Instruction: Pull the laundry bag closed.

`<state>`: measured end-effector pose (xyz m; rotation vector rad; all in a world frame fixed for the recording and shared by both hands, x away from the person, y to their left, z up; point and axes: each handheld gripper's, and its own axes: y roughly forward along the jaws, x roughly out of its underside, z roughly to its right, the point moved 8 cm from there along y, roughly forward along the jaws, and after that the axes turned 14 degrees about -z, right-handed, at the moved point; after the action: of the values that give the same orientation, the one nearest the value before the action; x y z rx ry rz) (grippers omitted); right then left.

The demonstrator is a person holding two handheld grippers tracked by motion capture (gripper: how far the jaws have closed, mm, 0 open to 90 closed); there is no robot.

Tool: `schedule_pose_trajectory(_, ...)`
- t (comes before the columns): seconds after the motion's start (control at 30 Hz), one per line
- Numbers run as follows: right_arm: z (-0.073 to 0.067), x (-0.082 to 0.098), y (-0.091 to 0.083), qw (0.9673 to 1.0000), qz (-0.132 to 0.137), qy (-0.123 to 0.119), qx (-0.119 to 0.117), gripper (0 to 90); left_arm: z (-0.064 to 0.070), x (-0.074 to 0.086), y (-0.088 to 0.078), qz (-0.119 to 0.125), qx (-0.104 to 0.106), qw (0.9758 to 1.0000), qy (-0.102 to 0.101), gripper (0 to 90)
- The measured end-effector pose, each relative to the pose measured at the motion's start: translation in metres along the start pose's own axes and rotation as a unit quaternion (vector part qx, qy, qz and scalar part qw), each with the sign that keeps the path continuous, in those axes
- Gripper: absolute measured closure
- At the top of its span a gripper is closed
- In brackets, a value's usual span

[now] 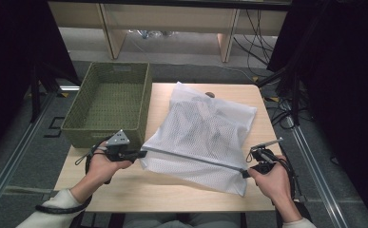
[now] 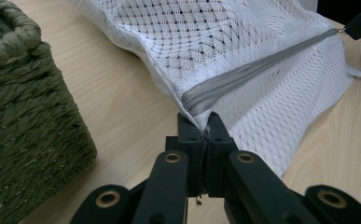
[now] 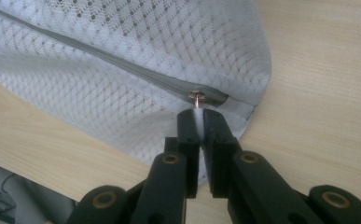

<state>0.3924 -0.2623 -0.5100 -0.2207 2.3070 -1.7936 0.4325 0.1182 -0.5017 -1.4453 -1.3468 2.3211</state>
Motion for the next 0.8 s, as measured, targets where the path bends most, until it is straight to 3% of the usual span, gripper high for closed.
schedule_pose_trajectory(0.1,0.004,-0.001,0.000,1.0000,0.006,-0.003,0.003,87.0,0.002,0.000,0.000,-0.002,0.006,1.0000,-0.002,88.0)
schedule_pose_trajectory(0.2,0.009,0.000,0.000,0.9998,-0.005,0.010,0.015,87.1,0.001,0.000,0.001,-0.002,0.002,1.0000,-0.002,88.0)
schedule_pose_trajectory(0.23,0.008,0.000,-0.001,0.9997,-0.001,0.022,0.010,87.1,0.001,0.000,0.001,-0.001,0.002,1.0000,0.000,88.0)
schedule_pose_trajectory(0.27,0.008,0.002,-0.002,0.9993,-0.018,0.034,0.004,87.1,0.002,0.000,0.001,-0.001,0.004,1.0000,0.000,88.0)
schedule_pose_trajectory(0.3,0.012,-0.001,-0.001,0.9994,-0.001,0.034,0.010,87.1,0.003,0.000,0.002,0.002,0.007,1.0000,-0.002,88.0)
schedule_pose_trajectory(0.37,0.015,0.000,-0.004,0.9991,-0.011,0.040,0.009,87.1,0.004,0.000,0.002,-0.001,0.009,0.9999,0.005,88.0)
schedule_pose_trajectory(0.4,0.018,-0.003,-0.003,0.9996,0.001,0.025,0.013,87.1,0.004,0.001,0.003,-0.006,0.009,0.9999,0.003,88.0)
schedule_pose_trajectory(0.43,0.015,-0.001,-0.003,0.9988,-0.005,0.048,0.008,87.0,0.005,0.000,0.004,-0.004,0.008,1.0000,0.002,88.0)
schedule_pose_trajectory(0.5,0.017,0.000,-0.003,0.9987,-0.021,0.045,0.008,87.0,0.007,0.000,0.005,-0.001,0.009,0.9999,0.005,88.0)
schedule_pose_trajectory(0.53,0.019,-0.001,-0.002,0.9989,-0.014,0.041,0.015,87.0,0.007,0.001,0.005,-0.004,0.012,0.9999,0.008,88.0)
schedule_pose_trajectory(0.57,0.024,-0.004,0.000,0.9994,-0.002,0.020,0.027,87.1,0.007,0.002,0.006,-0.009,0.015,0.9998,0.003,87.9)
schedule_pose_trajectory(0.63,0.019,-0.001,-0.004,0.9982,-0.016,0.051,0.029,87.0,0.008,0.003,0.008,-0.012,0.013,0.9998,0.012,88.0)
schedule_pose_trajectory(0.7,0.019,-0.002,-0.006,0.9978,-0.012,0.055,0.036,87.0,0.013,0.005,0.012,-0.020,0.020,0.9996,0.005,87.9)
schedule_pose_trajectory(0.73,0.023,-0.004,-0.006,0.9980,-0.005,0.043,0.046,86.9,0.014,0.007,0.014,-0.028,0.020,0.9993,0.016,87.8)
schedule_pose_trajectory(0.8,0.026,-0.006,-0.008,0.9973,0.000,0.044,0.058,86.9,0.019,0.010,0.020,-0.043,0.026,0.9982,0.032,87.3)
